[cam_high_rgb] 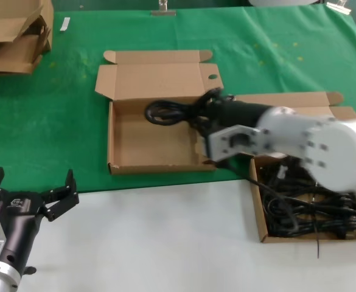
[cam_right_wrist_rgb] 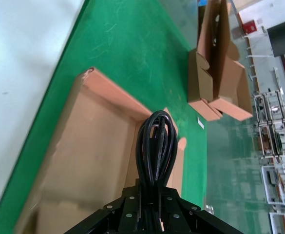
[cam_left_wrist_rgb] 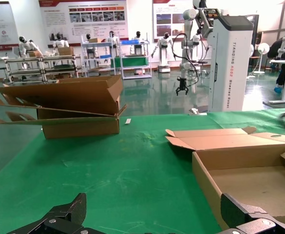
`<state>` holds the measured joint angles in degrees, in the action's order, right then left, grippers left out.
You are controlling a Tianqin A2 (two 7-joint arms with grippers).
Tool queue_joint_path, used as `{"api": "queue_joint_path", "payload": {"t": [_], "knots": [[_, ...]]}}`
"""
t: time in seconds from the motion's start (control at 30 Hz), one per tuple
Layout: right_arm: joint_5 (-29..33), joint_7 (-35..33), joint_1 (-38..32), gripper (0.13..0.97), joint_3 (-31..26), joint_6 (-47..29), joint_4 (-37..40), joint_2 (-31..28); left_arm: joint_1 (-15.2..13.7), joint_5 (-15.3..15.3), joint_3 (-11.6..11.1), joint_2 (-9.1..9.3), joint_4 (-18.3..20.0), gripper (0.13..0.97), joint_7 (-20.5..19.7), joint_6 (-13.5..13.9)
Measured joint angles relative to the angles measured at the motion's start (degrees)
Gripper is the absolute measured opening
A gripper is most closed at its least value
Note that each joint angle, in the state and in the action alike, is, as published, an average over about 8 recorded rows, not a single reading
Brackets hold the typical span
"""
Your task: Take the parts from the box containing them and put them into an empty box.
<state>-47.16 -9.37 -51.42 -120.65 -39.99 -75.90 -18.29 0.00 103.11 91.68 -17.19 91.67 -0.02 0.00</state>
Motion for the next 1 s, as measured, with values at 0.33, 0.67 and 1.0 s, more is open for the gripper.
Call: {"api": "queue_joint_path", "payload": {"t": [0.33, 0.67, 1.0], "knots": [[0.5, -6.3, -7.3, 0.200, -4.1, 6.1, 19.4, 11.0, 0.0, 0.0, 0.0, 0.00, 0.0, 0.966, 0.0, 0.0], [-5.1, -14.2, -11.0, 0.200, -5.4, 11.5, 32.7, 15.3, 0.0, 0.0, 0.0, 0.00, 0.0, 0.966, 0.0, 0.0], [-8.7, -15.3, -11.6, 0.220, -4.8, 12.3, 35.0, 14.7, 0.0, 0.0, 0.0, 0.00, 0.0, 0.966, 0.0, 0.0]]}}
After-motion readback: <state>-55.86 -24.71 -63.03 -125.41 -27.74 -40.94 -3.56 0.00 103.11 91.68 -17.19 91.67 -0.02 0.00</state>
